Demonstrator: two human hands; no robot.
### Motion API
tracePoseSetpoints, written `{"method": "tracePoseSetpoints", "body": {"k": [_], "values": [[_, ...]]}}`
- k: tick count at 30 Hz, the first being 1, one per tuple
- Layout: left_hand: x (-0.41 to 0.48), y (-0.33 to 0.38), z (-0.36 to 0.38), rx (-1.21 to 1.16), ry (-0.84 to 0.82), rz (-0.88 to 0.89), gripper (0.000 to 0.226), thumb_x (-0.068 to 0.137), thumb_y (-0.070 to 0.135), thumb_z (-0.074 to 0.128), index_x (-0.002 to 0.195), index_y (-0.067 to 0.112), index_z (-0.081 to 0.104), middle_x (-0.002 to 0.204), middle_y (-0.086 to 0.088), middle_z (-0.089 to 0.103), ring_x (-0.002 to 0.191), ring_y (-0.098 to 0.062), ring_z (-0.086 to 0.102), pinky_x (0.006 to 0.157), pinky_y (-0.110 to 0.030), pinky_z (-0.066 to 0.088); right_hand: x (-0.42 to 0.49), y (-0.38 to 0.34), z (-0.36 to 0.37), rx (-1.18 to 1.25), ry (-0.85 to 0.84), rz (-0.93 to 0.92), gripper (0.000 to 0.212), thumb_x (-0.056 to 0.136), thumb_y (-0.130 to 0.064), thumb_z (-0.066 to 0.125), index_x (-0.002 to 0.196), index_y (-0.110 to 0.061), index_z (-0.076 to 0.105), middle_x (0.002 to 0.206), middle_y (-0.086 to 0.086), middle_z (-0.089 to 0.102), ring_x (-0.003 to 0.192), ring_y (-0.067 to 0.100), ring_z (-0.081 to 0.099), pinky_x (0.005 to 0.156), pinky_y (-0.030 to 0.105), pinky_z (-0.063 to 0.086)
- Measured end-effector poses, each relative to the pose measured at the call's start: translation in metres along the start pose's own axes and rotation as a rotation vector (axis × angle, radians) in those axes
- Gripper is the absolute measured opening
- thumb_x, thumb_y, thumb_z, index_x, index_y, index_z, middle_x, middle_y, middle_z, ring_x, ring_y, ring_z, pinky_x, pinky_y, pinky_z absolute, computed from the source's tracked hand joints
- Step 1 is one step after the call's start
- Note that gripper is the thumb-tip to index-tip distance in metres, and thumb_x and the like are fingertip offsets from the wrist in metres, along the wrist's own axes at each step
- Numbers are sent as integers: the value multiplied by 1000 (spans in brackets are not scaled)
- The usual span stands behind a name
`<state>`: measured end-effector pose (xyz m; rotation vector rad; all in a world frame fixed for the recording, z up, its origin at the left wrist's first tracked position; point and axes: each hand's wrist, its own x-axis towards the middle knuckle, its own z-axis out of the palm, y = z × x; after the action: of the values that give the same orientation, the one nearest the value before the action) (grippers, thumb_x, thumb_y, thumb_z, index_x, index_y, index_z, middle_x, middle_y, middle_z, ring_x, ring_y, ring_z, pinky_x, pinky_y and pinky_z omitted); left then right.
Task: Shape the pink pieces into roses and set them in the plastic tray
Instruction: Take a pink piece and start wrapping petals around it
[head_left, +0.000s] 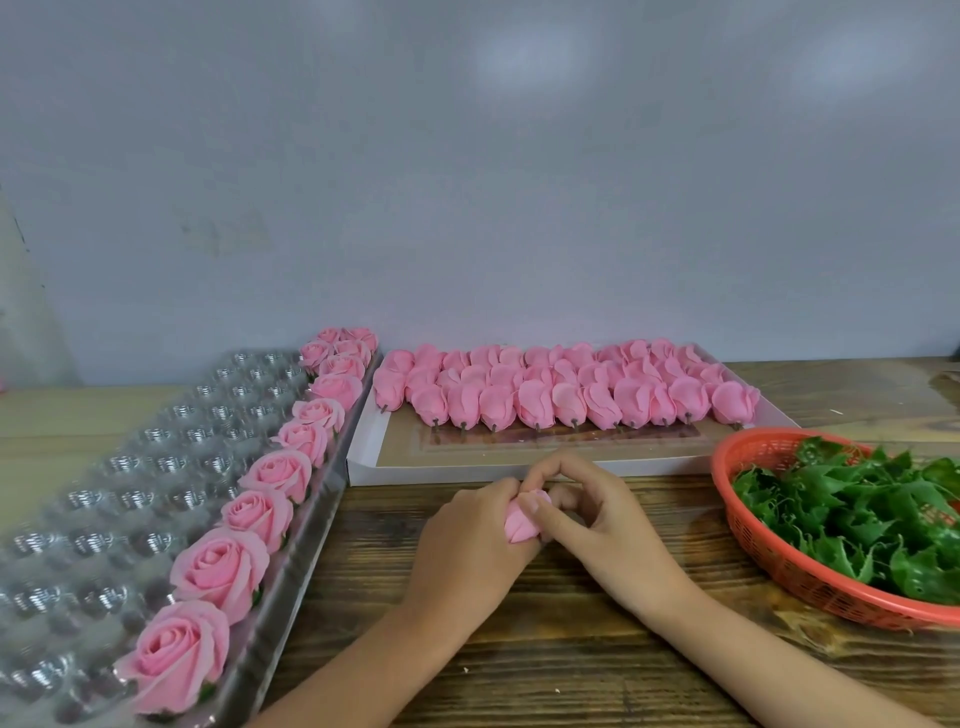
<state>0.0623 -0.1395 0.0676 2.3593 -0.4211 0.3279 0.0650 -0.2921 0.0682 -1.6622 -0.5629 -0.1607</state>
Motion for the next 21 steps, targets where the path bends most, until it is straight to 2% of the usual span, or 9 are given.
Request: {"method": "tracePoseSetpoints", "body": {"k": [3, 7, 11, 13, 15, 17, 21], "values": [[2, -1, 0, -44, -31, -11, 19, 87, 41, 62, 102, 31, 65, 84, 14, 67, 79, -2, 61, 68, -30, 53, 0, -3, 0, -7, -31, -41, 9, 93, -8, 67, 89, -16, 64, 87, 7, 70, 84, 29, 70, 77, 40, 53], [4, 0, -1, -171, -81, -41, 18, 82, 28, 67, 100, 28, 67, 87, 11, 70, 82, -3, 64, 74, -37, 55, 0, -7, -1, -117, -21, -120, 12, 90, -9, 70, 85, -20, 68, 88, -2, 66, 90, 24, 63, 83, 43, 50], [4, -1, -1, -133, -45, -26, 6, 83, 33, 66, 88, 33, 63, 77, 11, 67, 74, -4, 62, 65, -32, 52, 0, -5, 0, -65, 12, -58, 7, 88, -11, 72, 90, -16, 67, 86, 0, 69, 85, 26, 65, 81, 40, 52], [2, -2, 0, -65, -24, -5, 11, 84, 40, 65, 92, 33, 63, 78, 12, 66, 74, -4, 61, 60, -25, 48, 0, -5, 1, -6, 19, -2, 9, 89, -11, 72, 92, -17, 66, 83, -2, 69, 77, 29, 65, 74, 33, 51], [1, -3, 2, -8, -16, 17, 16, 85, 44, 63, 96, 33, 62, 80, 14, 65, 74, -4, 61, 62, -25, 48, 0, -4, 1, -16, 20, 19, 9, 89, -11, 72, 90, -16, 65, 81, -3, 67, 72, 31, 62, 70, 29, 49], [0, -3, 3, 10, -10, 28, 18, 86, 46, 62, 98, 33, 62, 80, 14, 65, 75, -3, 61, 64, -25, 50, 0, -4, 1, -39, 14, 13, 9, 89, -10, 71, 87, -17, 65, 78, -6, 65, 69, 24, 60, 68, 26, 47], [3, -3, 2, -67, -25, 9, 18, 83, 40, 65, 99, 32, 66, 81, 15, 67, 76, 1, 62, 63, -23, 51, -1, -7, 0, -117, -5, -66, 10, 89, -10, 71, 83, -17, 67, 82, -8, 61, 77, 22, 60, 76, 40, 49]]}}
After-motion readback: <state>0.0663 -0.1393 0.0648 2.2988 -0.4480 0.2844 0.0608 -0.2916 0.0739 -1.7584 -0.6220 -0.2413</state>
